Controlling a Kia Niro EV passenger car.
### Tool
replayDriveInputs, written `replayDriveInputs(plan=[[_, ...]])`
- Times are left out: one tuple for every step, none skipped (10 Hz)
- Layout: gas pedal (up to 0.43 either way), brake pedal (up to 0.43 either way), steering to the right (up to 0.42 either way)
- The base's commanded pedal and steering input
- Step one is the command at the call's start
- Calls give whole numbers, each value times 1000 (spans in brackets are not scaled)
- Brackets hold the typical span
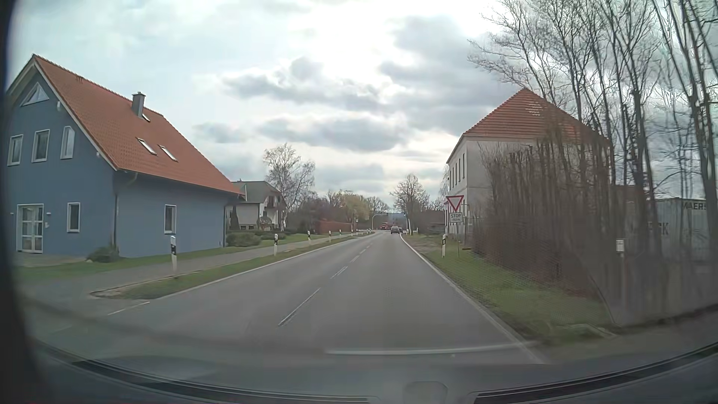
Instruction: Follow the waypoints while adhering to traffic rules and regulations
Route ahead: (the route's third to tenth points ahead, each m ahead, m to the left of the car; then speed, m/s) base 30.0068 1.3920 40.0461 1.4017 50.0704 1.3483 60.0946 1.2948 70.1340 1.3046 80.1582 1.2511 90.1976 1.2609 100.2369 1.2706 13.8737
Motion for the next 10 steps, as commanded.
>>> replayDriveInputs(plan=[[169, 0, 5], [157, 0, 5], [157, 0, 5], [157, 0, 5], [157, 0, 4], [150, 0, 4], [150, 0, 3], [138, 0, 3], [138, 0, 3], [138, 0, 3]])
